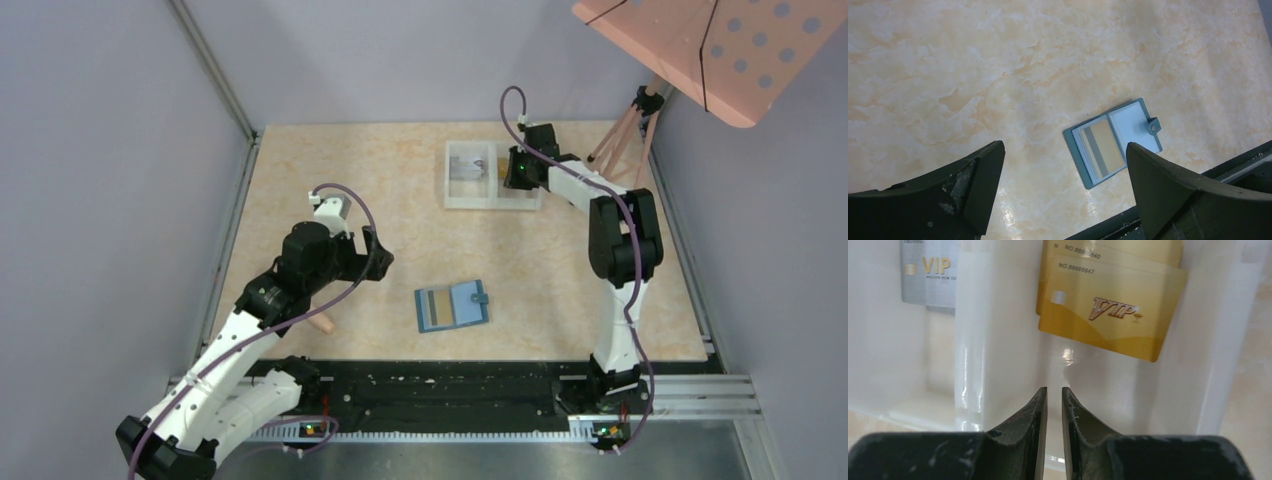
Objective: Take the credit cards out of the card holder
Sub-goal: Place the credit card in the storage box.
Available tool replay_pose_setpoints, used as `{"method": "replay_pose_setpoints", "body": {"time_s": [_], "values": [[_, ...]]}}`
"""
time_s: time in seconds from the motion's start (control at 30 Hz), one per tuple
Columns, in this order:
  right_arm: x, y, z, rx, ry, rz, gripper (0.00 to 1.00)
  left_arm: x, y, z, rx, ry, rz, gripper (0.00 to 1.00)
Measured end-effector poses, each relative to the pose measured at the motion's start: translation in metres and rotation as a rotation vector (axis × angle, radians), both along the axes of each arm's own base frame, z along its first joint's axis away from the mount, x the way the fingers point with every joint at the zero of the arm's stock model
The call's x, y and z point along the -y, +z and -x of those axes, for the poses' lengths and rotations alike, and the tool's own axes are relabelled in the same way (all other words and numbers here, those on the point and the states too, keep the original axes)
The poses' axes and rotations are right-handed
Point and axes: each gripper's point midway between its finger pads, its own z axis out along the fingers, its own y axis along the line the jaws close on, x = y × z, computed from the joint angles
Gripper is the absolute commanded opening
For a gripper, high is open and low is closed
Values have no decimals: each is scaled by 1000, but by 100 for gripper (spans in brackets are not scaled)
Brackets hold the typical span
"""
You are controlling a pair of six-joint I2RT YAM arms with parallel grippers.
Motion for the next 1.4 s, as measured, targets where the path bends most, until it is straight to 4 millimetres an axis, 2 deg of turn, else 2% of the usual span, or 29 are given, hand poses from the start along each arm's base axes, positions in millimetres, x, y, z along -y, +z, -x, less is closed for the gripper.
{"method": "replay_pose_setpoints", "body": {"time_s": [0.3, 0.53, 0.8, 1.13, 1.23, 1.4], "values": [[17, -3, -5, 23, -22, 101, 16, 0, 0, 0, -1, 0, -1, 97], [21, -8, -14, 30, -34, 129, 15, 0, -2, -1, -8, 0, -5, 97], [24, -6, -29, 53, -62, 154, 16, 0, -2, -1, -8, 0, -5, 97], [26, -14, -26, 26, -63, 166, 16, 1, -5, -1, -15, 0, -9, 97], [25, -14, -25, 26, -61, 163, 11, 1, -5, -2, -16, 0, -9, 97], [22, -15, -24, 22, -55, 160, 10, 1, -5, -1, -15, 0, -9, 97]]}}
